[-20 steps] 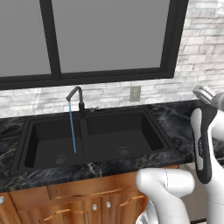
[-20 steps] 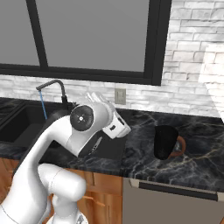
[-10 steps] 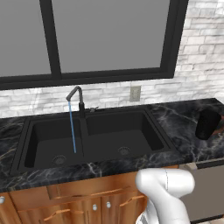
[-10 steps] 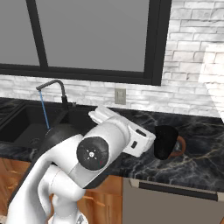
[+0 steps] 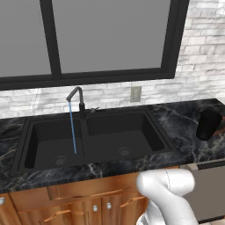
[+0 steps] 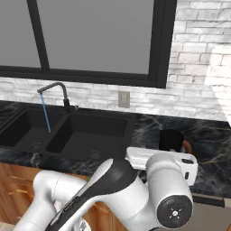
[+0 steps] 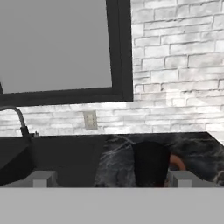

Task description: Turn on the sink faucet and place the jug under the water for a few seconds to fill it up.

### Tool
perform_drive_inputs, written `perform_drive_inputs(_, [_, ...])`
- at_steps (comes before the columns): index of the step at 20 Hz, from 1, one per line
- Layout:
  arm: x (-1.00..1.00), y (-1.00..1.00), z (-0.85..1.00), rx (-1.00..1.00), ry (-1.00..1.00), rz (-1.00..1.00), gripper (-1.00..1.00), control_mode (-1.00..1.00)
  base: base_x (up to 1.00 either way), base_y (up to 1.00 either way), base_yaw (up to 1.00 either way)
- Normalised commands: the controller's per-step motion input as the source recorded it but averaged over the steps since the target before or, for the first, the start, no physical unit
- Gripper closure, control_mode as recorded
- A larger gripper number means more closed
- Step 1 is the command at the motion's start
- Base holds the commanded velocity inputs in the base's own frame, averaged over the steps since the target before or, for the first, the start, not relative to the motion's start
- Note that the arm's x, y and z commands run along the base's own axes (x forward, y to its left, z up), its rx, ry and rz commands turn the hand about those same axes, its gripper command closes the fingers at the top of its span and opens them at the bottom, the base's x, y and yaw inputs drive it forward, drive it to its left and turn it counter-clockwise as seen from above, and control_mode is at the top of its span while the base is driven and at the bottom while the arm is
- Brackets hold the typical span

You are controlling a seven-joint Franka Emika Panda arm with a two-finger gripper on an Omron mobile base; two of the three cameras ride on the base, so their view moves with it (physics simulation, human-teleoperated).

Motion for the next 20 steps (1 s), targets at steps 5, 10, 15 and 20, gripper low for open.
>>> perform_drive_inputs(5, [0.24, -0.1, -0.39, -0.08, -0.23, 0.27, -1.0, -1.0, 0.0, 0.0, 0.0])
perform_drive_inputs(10, [0.37, 0.0, -0.28, -0.05, -0.05, 0.02, -1.0, -1.0, 0.0, 0.0, 0.0])
perform_drive_inputs(15, [0.35, 0.0, -0.2, -0.02, 0.02, 0.0, -1.0, -1.0, 0.0, 0.0, 0.0])
perform_drive_inputs(20, [0.16, -0.14, -0.09, 0.0, 0.01, 0.0, -1.0, -1.0, 0.0, 0.0, 0.0])
